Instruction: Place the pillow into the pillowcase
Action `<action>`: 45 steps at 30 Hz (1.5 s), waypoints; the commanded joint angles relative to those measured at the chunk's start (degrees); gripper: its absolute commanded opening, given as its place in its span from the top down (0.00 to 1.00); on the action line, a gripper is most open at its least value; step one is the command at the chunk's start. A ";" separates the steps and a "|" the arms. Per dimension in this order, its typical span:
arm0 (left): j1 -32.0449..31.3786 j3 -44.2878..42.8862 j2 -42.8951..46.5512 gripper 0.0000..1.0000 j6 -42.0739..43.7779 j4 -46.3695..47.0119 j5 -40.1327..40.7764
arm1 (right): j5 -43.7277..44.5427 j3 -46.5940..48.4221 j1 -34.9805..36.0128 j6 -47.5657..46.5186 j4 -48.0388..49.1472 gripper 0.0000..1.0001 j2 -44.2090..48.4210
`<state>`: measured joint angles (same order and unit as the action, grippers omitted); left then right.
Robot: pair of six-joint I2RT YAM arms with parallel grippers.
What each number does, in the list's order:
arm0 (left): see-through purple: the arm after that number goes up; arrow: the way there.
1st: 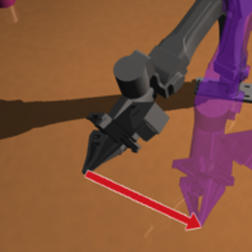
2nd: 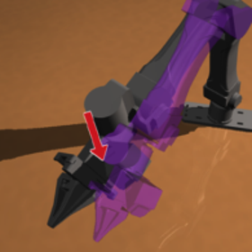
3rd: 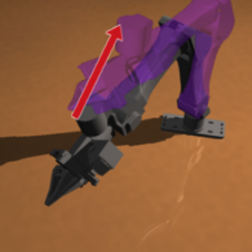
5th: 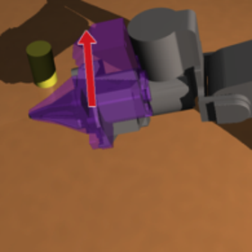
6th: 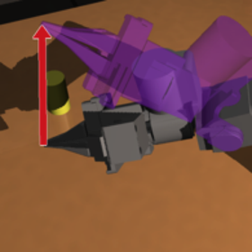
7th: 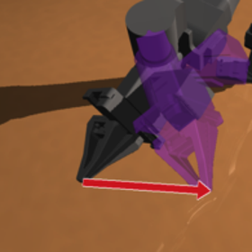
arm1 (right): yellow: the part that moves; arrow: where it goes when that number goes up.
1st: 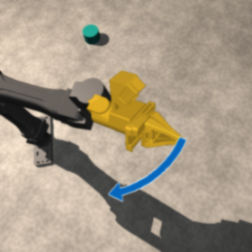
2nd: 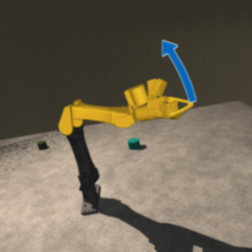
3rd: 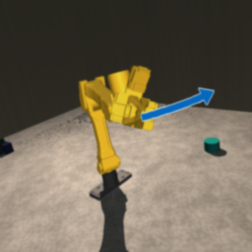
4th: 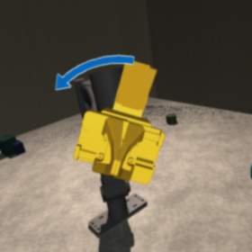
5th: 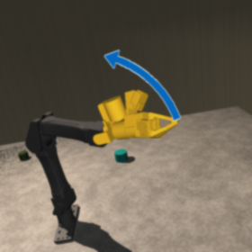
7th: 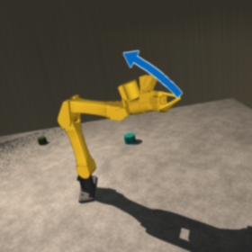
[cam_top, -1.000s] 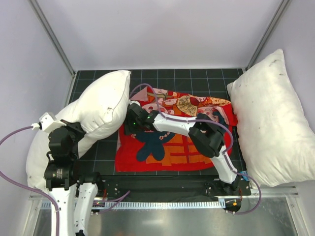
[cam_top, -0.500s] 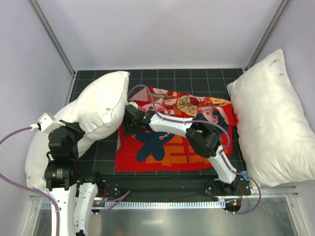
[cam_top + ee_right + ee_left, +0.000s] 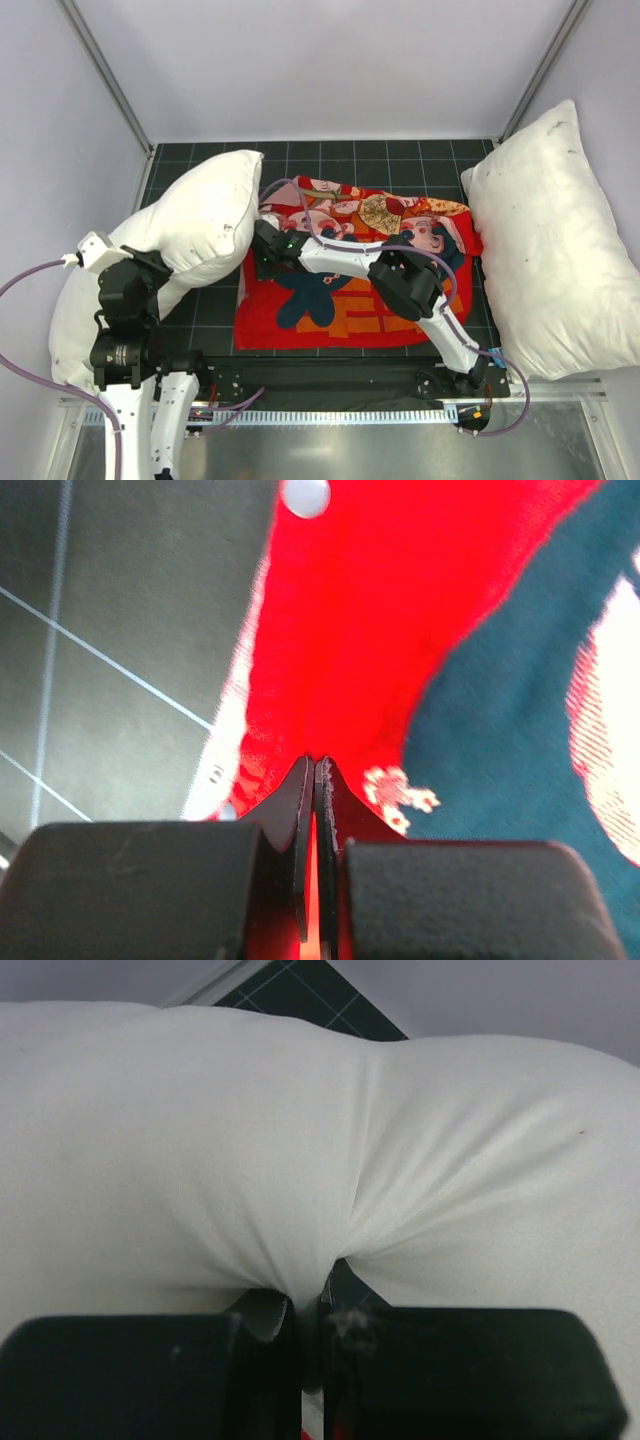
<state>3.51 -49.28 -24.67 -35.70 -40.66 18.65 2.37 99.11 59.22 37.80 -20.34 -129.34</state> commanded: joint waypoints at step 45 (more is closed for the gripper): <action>1.15 -23.73 -23.03 0.00 6.26 -2.57 -13.26 | -5.10 -44.71 -16.77 -9.59 -2.07 0.86 49.79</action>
<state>4.27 -67.81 -42.33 -30.33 -40.42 7.46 -4.10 52.12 42.26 29.71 -20.53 -81.41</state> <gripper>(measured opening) 0.995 0.137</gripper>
